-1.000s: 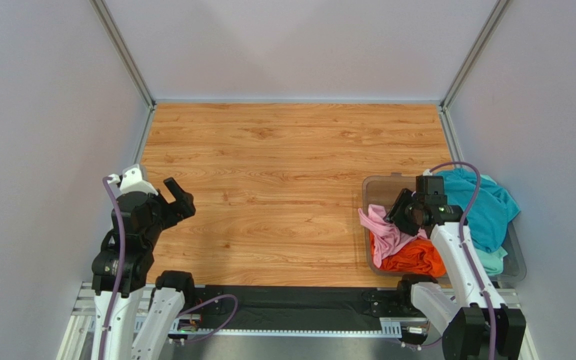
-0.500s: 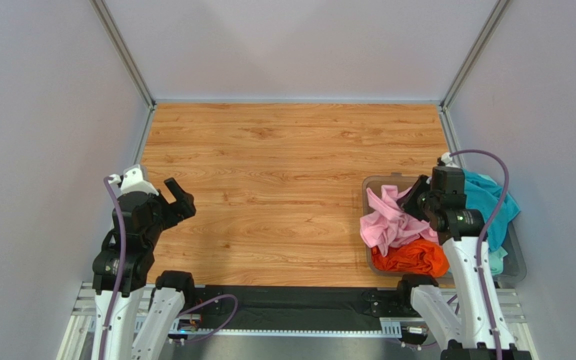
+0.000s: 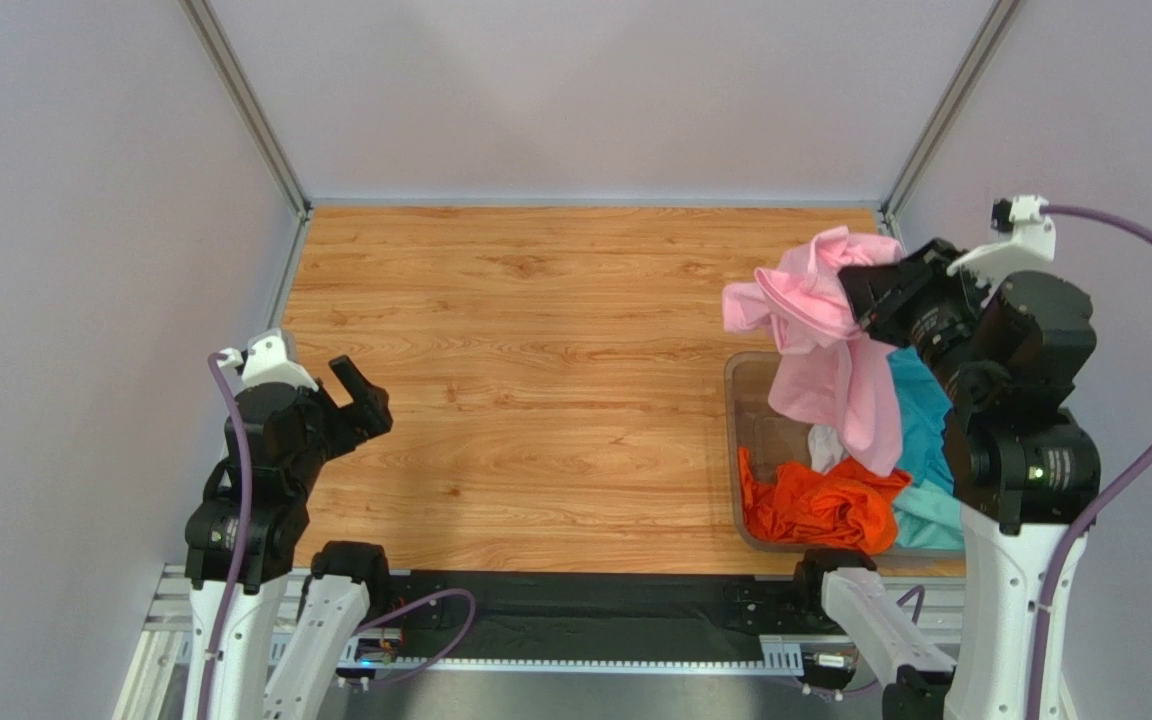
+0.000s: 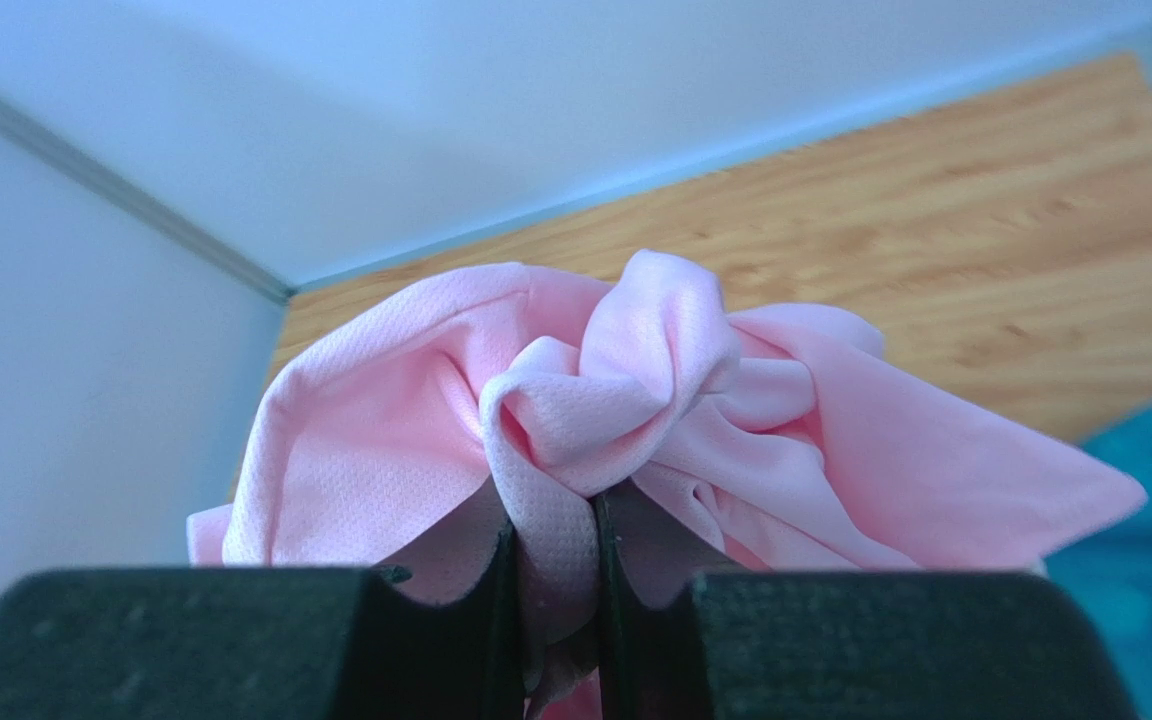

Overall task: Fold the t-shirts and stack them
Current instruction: Move the tshirt to the center of the board, then flatten the tshirt out

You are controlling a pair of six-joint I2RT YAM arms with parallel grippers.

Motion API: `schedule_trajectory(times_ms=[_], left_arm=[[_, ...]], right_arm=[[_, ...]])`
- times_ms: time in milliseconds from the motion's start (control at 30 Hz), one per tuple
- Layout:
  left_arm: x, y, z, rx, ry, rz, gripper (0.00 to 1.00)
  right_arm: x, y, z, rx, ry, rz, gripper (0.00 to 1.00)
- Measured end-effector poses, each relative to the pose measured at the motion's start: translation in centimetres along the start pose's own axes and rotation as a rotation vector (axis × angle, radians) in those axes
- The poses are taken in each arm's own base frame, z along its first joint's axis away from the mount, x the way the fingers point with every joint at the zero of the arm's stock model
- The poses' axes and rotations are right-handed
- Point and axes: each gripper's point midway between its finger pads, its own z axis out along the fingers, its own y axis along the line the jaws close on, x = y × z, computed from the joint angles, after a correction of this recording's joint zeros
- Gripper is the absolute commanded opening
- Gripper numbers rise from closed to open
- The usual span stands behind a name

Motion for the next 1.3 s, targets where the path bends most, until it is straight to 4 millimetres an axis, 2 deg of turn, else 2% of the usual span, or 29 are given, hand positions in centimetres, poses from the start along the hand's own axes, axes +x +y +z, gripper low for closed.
schedule_trajectory(times_ms=[167, 233, 267, 300, 367, 467, 567, 600, 633, 667, 700, 767, 800, 867, 900, 967, 1167, 1233, 1300], left_arm=[[0.1, -0.1, 0.1, 0.004, 0.006, 0.0, 1.0], [0.3, -0.1, 0.1, 0.008, 0.011, 0.001, 1.0], [0.3, -0.2, 0.1, 0.011, 0.013, 0.001, 1.0], [0.3, -0.2, 0.1, 0.014, 0.015, 0.001, 1.0], [0.4, -0.4, 0.1, 0.023, 0.02, 0.001, 1.0], [0.5, -0.5, 0.1, 0.026, 0.023, -0.002, 1.0], [0.9, -0.3, 0.0, 0.019, 0.038, -0.011, 1.0], [1.0, -0.3, 0.0, 0.016, 0.045, -0.016, 1.0], [1.2, -0.2, -0.1, 0.012, 0.053, -0.021, 1.0], [1.4, -0.1, -0.1, 0.01, 0.06, -0.025, 1.0], [1.6, -0.2, -0.2, 0.01, 0.068, -0.032, 1.0], [1.9, -0.4, -0.2, 0.018, 0.083, -0.049, 1.0], [2.0, -0.6, -0.2, 0.029, 0.09, -0.058, 1.0], [2.3, -1.5, 0.0, 0.068, 0.113, -0.072, 1.0], [2.7, -1.9, 0.4, 0.09, 0.133, -0.08, 1.0], [3.9, -2.8, 1.3, 0.133, 0.179, -0.1, 1.0], [10.6, -4.4, 5.0, 0.228, 0.425, -0.18, 0.96], [12.9, -4.7, 5.5, 0.249, 0.506, -0.197, 0.95], [15.3, -5.2, 5.3, 0.277, 0.583, -0.19, 0.94]], right_arm=[[-3.9, 6.5, 2.8, -0.279, 0.032, -0.012, 0.0], [-4.4, 9.2, 4.2, -0.391, 0.07, -0.017, 0.0], [-3.9, 10.6, 4.9, -0.434, 0.104, -0.025, 0.0], [-3.3, 12.1, 5.6, -0.476, 0.135, -0.038, 0.0], [-0.8, 15.6, 6.5, -0.567, 0.221, -0.075, 0.01], [4.1, 20.4, 6.9, -0.691, 0.348, -0.154, 0.04], [9.8, 22.3, 7.5, -0.736, 0.455, -0.223, 0.12], [12.7, 22.0, 7.7, -0.727, 0.508, -0.248, 0.14], [15.4, 21.5, 8.0, -0.709, 0.555, -0.27, 0.25], [19.1, 20.1, 8.4, -0.671, 0.621, -0.297, 0.35], [22.6, 18.5, 8.7, -0.632, 0.681, -0.319, 0.52], [30.4, 13.1, 8.7, -0.491, 0.856, -0.364, 0.65], [33.6, 10.1, 8.3, -0.412, 0.931, -0.383, 0.99], [37.0, 5.4, 7.1, -0.283, 1.031, -0.414, 1.0], [37.7, 3.6, 6.4, -0.227, 1.06, -0.424, 1.0], [37.6, 2.4, 5.8, -0.188, 1.052, -0.422, 1.0], [32.4, 4.8, 4.1, -0.288, 0.848, -0.329, 1.0], [32.3, 4.7, 3.4, -0.301, 0.83, -0.308, 1.0], [33.5, 3.8, 2.7, -0.284, 0.859, -0.301, 1.0]])
